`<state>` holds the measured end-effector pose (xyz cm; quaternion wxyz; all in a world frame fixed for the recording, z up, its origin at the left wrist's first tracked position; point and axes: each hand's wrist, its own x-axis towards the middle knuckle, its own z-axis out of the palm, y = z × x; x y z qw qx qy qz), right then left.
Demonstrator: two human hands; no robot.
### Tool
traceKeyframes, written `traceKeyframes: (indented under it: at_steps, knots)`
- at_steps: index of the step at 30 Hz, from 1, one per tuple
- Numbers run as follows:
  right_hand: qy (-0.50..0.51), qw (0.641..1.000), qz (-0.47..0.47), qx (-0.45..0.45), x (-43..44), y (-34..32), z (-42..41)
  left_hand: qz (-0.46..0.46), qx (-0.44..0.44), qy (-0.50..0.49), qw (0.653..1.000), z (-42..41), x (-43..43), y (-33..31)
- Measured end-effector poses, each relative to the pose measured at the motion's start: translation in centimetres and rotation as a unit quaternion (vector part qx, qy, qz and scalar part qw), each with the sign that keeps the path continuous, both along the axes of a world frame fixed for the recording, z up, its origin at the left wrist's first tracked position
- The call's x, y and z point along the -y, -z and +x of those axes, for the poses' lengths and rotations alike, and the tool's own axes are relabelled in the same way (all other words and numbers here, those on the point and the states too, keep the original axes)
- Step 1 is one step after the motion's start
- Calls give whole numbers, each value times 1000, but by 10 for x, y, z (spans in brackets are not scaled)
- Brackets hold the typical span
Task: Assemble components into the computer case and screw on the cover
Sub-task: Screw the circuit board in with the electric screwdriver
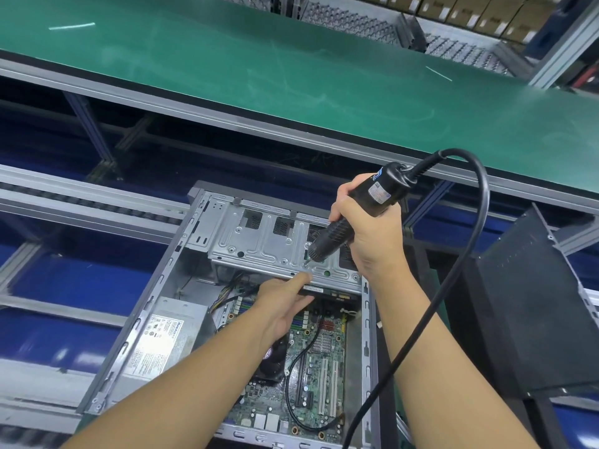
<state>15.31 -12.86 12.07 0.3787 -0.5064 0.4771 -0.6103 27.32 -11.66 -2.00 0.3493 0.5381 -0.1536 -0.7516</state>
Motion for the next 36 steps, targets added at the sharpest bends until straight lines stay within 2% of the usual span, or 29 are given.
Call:
traceKeyframes:
  at_steps: [8, 13, 21, 29, 36]
  knots:
    - [4, 999, -14, 52, -3, 2, -5, -3, 9, 2, 1000, 1, 1, -2]
    - [-8, 1000, -4, 27, -1, -1, 1, -4, 14, 8, 1000, 2, 1, -1]
    - [-22, 995, 34, -92, 7, -10, 14, 2, 8, 14, 1000, 2, 2, 0]
    - [-27, 991, 46, -122, 12, -16, 26, 11, -1, 10, 1000, 2, 2, -4]
    - [-2, 992, 66, -104, 10, -13, 25, 12, -3, 19, 1000, 2, 2, 0]
